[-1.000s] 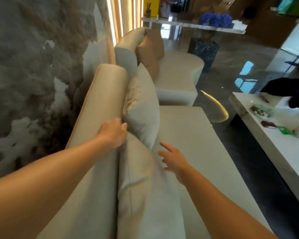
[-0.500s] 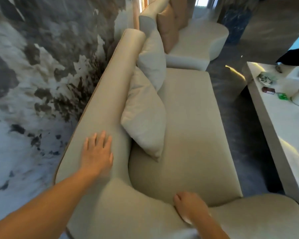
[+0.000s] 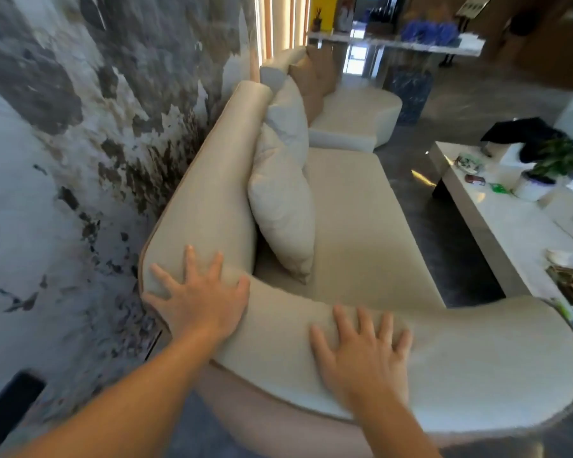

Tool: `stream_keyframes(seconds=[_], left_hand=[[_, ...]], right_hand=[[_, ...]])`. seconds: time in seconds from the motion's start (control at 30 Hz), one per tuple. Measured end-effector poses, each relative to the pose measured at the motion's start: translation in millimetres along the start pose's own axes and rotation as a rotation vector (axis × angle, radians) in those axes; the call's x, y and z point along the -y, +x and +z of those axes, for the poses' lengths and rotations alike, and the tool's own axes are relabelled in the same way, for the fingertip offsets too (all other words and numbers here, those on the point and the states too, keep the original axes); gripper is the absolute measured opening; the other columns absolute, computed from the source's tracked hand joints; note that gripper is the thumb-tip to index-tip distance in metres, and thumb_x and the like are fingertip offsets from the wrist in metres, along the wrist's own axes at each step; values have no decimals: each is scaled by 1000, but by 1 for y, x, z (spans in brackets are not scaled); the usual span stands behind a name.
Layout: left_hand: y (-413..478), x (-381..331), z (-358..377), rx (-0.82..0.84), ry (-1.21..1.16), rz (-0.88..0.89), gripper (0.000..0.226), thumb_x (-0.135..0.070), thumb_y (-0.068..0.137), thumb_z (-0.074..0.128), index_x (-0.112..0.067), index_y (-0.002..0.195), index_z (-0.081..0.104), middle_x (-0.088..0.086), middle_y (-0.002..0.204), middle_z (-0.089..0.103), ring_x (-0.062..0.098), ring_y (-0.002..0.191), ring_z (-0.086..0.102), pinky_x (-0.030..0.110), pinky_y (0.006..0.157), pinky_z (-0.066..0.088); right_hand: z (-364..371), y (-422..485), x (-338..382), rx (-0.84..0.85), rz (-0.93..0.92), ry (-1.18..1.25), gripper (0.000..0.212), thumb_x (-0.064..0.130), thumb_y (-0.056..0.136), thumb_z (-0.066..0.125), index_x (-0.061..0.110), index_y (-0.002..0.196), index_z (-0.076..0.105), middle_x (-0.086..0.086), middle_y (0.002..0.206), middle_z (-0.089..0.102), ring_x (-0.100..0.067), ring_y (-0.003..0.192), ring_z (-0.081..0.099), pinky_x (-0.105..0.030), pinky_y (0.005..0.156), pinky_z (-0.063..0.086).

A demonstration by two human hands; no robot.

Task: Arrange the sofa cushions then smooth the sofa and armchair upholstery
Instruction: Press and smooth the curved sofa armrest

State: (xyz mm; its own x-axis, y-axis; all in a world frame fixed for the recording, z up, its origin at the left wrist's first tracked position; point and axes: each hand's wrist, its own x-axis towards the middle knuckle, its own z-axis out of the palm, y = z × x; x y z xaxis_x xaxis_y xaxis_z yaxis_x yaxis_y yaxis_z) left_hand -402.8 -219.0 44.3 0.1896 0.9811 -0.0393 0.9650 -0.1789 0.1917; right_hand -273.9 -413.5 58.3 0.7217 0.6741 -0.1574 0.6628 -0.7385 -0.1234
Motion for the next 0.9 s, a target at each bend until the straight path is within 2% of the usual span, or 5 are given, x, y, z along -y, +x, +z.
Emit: stream_keyframes(seconds=[0.07, 0.17, 0.33, 0.63, 0.9], left_hand=[[-1, -1, 4, -49, 9, -35, 81, -83, 69, 10, -55, 144, 20, -10, 163, 7, 48, 143, -4, 76, 104, 7], [-8, -1, 6, -29, 41, -30, 81, -83, 70, 10, -55, 145, 16, -9, 164, 3, 48, 142, -6, 75, 104, 5], [6, 2, 5, -20, 55, -60, 80, -82, 69, 10, -56, 145, 16, -10, 164, 3, 49, 140, -8, 74, 104, 6], [77, -15, 0, -41, 22, -48, 72, -75, 74, 12, -57, 144, 19, -11, 164, 4, 46, 142, -5, 72, 107, 9], [163, -36, -2, -55, 23, 17, 70, -75, 77, 18, -57, 145, 19, -10, 164, 2, 46, 143, -6, 71, 108, 10]], right_hand=[[7, -6, 8, -30, 33, -35, 88, 81, 72, -1, 44, 150, 16, 4, 163, 21, -36, 149, 7, -61, 113, -4], [9, -11, 6, -16, 56, -38, 89, 82, 70, -4, 46, 150, 15, 6, 163, 21, -34, 148, 9, -60, 113, -3], [7, 2, 25, -66, 95, -11, 80, 84, 72, 10, 54, 145, 22, 15, 161, 25, -26, 150, 12, -61, 116, 2], [-1, 79, 57, -38, 104, 41, 85, 84, 66, 10, 55, 145, 17, 17, 164, 13, -25, 151, 5, -63, 113, -5], [0, 156, 94, -109, 137, 10, 83, 80, 68, 9, 50, 142, 27, 14, 161, 24, -28, 147, 13, -65, 110, -3]])
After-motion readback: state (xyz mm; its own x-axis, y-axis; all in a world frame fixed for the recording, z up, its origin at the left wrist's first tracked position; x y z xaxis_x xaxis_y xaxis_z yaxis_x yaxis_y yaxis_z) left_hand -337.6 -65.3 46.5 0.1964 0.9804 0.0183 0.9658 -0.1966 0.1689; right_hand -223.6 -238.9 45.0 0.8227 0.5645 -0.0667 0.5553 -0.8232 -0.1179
